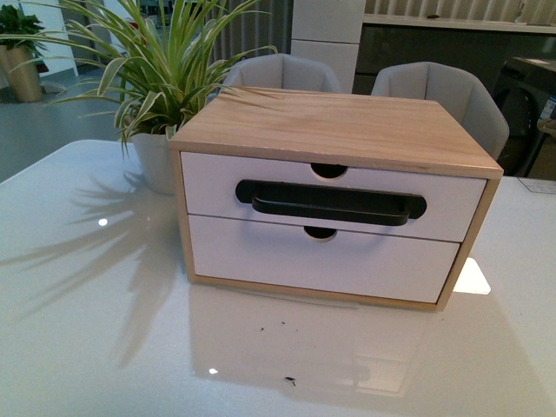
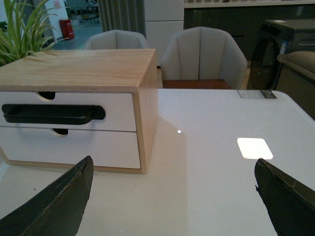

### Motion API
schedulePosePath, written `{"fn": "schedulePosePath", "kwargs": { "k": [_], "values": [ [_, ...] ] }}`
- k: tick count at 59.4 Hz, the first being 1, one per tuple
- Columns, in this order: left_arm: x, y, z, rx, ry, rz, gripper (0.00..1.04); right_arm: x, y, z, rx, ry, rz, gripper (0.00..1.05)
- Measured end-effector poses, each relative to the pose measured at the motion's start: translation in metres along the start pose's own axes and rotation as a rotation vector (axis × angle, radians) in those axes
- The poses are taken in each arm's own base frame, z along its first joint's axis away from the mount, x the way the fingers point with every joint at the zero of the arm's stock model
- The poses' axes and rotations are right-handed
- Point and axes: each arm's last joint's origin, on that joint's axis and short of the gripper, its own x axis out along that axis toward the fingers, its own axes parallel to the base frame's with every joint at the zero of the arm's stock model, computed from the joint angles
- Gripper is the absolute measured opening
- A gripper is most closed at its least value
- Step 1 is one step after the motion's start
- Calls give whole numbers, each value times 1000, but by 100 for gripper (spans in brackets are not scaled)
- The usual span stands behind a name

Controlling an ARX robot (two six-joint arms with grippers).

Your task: Pull drawer

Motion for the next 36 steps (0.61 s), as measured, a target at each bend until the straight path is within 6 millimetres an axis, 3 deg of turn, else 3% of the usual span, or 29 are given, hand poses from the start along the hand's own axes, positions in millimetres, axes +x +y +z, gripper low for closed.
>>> {"fn": "schedulePosePath", "kwargs": {
  "k": [36],
  "values": [
    [0, 0, 0, 0, 0, 0, 97, 0, 0, 0, 0, 0, 0, 96]
  ]
}}
